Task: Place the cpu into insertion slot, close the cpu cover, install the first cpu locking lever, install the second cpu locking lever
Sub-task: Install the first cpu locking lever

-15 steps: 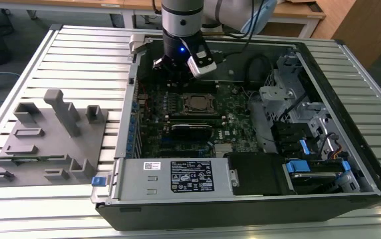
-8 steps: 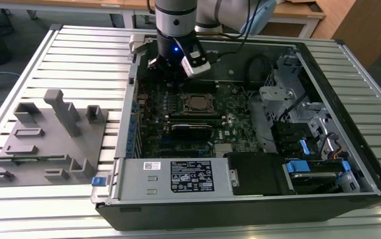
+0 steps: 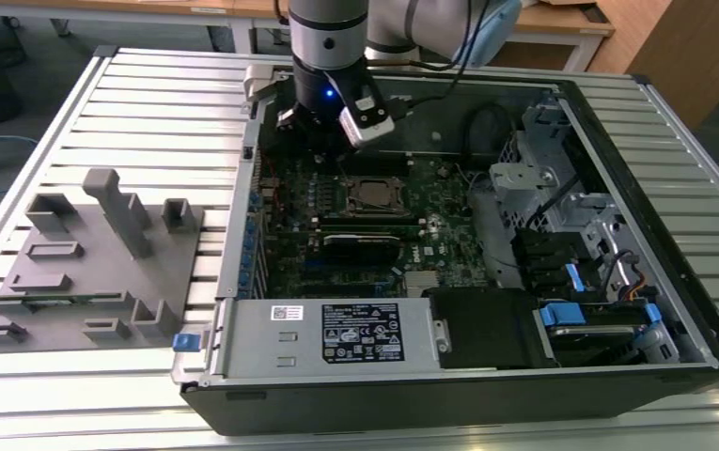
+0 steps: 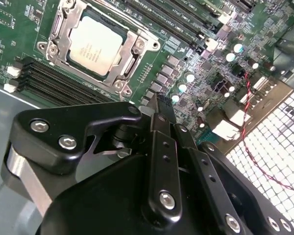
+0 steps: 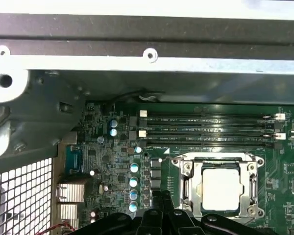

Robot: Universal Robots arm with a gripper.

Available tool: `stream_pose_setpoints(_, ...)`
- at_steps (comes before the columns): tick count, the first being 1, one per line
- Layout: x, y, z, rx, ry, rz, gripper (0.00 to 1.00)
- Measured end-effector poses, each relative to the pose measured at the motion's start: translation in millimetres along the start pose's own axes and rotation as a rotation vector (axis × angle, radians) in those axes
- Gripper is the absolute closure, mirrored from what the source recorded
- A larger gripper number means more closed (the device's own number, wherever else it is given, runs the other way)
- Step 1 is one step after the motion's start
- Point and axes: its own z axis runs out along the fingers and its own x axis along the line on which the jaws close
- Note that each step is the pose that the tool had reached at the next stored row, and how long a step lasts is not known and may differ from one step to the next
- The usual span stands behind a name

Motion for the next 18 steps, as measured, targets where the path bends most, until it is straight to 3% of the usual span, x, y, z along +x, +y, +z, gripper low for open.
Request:
stream_pose_setpoints(9,6.9,0.0,-0.2,-0.0001,-0.0012,0.000,0.89)
stream_pose_setpoints(18,6.6,0.5,-9.6,-0.0009,-0.0014,0.000,0.89)
